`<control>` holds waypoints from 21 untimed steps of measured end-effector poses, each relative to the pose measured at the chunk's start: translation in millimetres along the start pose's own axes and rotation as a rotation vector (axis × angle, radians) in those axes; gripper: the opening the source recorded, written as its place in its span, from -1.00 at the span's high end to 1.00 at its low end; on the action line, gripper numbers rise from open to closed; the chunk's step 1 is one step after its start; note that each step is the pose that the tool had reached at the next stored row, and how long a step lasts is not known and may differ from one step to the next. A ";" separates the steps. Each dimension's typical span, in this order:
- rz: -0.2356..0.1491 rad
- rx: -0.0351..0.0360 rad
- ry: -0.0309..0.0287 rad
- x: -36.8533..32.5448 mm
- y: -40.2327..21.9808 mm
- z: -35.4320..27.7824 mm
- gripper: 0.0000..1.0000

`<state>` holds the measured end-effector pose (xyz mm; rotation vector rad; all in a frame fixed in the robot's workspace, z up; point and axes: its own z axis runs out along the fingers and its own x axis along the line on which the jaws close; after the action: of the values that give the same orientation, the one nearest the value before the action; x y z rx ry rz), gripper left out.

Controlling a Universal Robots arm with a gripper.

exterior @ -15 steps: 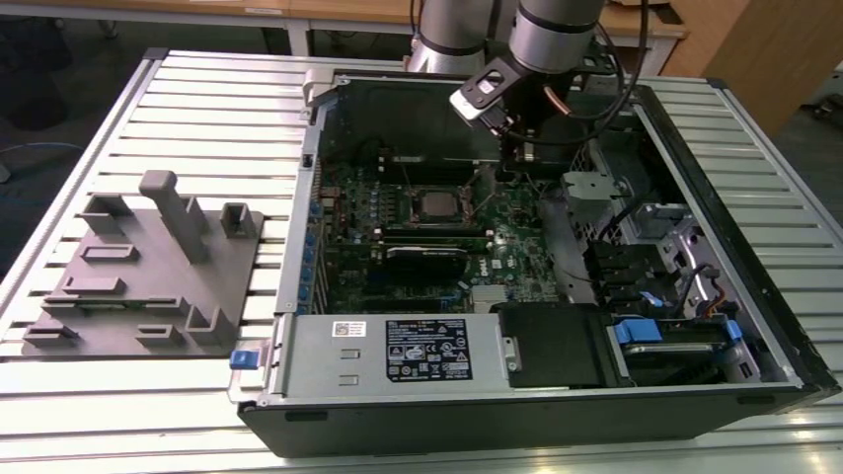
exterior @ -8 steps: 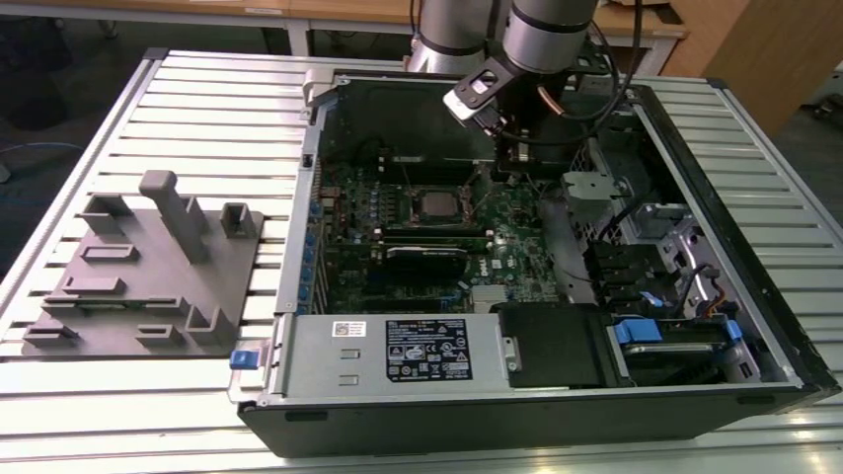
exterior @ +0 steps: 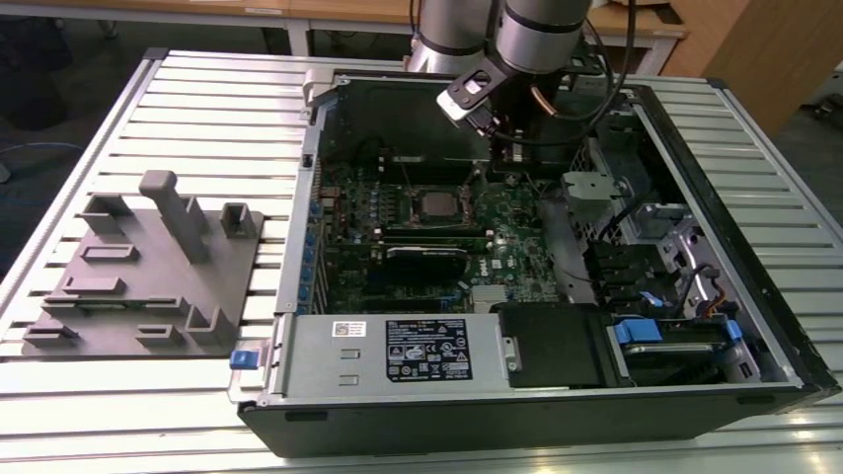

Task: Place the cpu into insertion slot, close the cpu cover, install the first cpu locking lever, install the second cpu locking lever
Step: 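Close the cpu cover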

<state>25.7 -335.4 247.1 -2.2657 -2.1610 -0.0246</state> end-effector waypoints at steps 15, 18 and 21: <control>0.000 0.0000 0.0000 -4.2 -22.6 -0.1 0.79; 0.000 0.0000 0.0000 -4.4 -23.8 -0.1 0.79; 0.000 0.0001 0.0000 -4.4 -23.9 -0.1 0.79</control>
<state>1.7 -338.6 247.1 -2.2657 -2.1609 -0.0245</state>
